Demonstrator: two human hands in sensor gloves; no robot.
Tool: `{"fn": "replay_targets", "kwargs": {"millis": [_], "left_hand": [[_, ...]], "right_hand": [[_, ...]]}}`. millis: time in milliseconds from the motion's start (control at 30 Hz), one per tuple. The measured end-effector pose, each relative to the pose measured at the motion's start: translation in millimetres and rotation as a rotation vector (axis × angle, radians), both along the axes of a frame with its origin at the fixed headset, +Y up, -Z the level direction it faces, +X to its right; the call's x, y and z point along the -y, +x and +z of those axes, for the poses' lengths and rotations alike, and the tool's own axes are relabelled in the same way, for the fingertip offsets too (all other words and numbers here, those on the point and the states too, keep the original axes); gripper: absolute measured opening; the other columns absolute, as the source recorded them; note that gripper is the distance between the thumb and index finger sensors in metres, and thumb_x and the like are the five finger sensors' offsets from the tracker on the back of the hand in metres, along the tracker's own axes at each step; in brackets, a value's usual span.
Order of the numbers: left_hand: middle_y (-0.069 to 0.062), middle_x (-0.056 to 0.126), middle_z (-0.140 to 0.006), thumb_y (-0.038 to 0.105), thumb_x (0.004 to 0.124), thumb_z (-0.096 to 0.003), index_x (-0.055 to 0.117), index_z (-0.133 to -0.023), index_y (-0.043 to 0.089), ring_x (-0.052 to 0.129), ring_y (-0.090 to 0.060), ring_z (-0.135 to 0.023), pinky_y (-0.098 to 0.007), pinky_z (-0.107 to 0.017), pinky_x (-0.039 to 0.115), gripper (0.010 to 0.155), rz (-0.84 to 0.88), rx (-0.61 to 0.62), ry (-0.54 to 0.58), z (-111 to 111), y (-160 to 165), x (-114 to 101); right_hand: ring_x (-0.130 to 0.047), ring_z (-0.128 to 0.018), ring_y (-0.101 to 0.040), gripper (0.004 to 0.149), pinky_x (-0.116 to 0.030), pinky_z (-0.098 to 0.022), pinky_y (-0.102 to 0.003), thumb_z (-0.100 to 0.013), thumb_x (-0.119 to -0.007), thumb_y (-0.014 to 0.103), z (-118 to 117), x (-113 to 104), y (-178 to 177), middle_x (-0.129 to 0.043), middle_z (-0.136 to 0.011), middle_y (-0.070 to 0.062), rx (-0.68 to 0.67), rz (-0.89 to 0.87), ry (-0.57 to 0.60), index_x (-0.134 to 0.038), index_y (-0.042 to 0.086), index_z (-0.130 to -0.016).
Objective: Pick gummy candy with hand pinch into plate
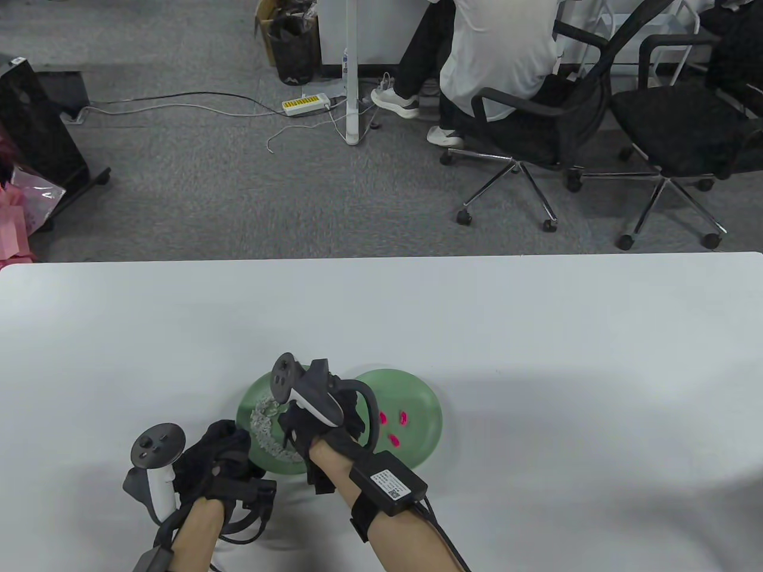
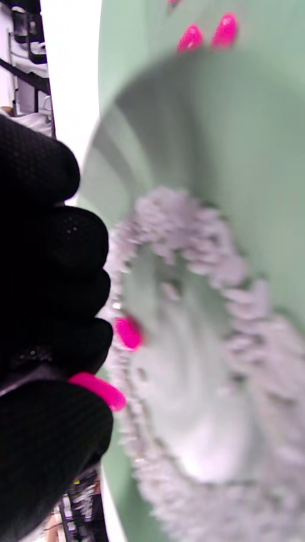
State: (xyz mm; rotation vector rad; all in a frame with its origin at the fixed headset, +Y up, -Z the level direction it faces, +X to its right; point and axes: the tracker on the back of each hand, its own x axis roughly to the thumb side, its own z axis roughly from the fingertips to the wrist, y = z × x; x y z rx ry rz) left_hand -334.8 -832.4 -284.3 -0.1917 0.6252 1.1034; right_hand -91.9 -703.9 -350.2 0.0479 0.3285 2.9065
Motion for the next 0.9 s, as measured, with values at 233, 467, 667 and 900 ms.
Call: {"fn": "replay_targets", "kwargs": {"millis": [233, 467, 667, 900], "left_hand": [[-0.005, 0.103, -0.058, 0.038, 0.082, -0.0403, 0.087, -0.087, 0.017, 0.114, -0.02, -0.016, -0.032, -0.016, 0.097, 0.051, 0.019, -0.02, -0.007, 0, -4, 1], [-0.005, 0.103, -0.058, 0.038, 0.082, -0.0403, 0.087, -0.086, 0.017, 0.114, -0.02, -0.016, -0.032, -0.016, 0.097, 0.051, 0.023, -0.019, -0.002, -2, -7, 5], [-0.005, 0.103, -0.058, 0.038, 0.083, -0.0403, 0.087, -0.087, 0.017, 0.114, -0.02, -0.016, -0.032, -0.016, 0.097, 0.051, 0.022, -0.025, -0.009, -2, -10, 8], [-0.005, 0.103, -0.058, 0.038, 0.083, -0.0403, 0.087, -0.086, 0.017, 0.114, -0.02, -0.016, -0.032, -0.016, 0.097, 0.051, 0.021, -0.028, -0.011, -3, -11, 9]], "right_hand": [[-0.088, -0.074, -0.024, 0.038, -0.071, -0.064, -0.051, -0.034, -0.09, 0.045, -21, -13, 83, -0.089, -0.083, 0.005, 0.177, 0.022, 0.037, -0.095, 0.028, -0.067], [-0.088, -0.075, -0.025, 0.037, -0.071, -0.064, -0.051, -0.034, -0.09, 0.044, -22, 26, 100, -0.091, -0.083, 0.006, 0.109, 0.12, -0.096, -0.097, 0.029, -0.068], [-0.089, -0.075, -0.025, 0.037, -0.071, -0.064, -0.052, -0.034, -0.09, 0.044, -19, 41, 78, -0.092, -0.082, 0.006, 0.035, 0.215, -0.099, -0.098, 0.029, -0.068], [-0.089, -0.075, -0.025, 0.038, -0.07, -0.064, -0.052, -0.035, -0.089, 0.044, -19, 49, 67, -0.092, -0.082, 0.006, 0.004, 0.325, -0.061, -0.098, 0.029, -0.068]]}}
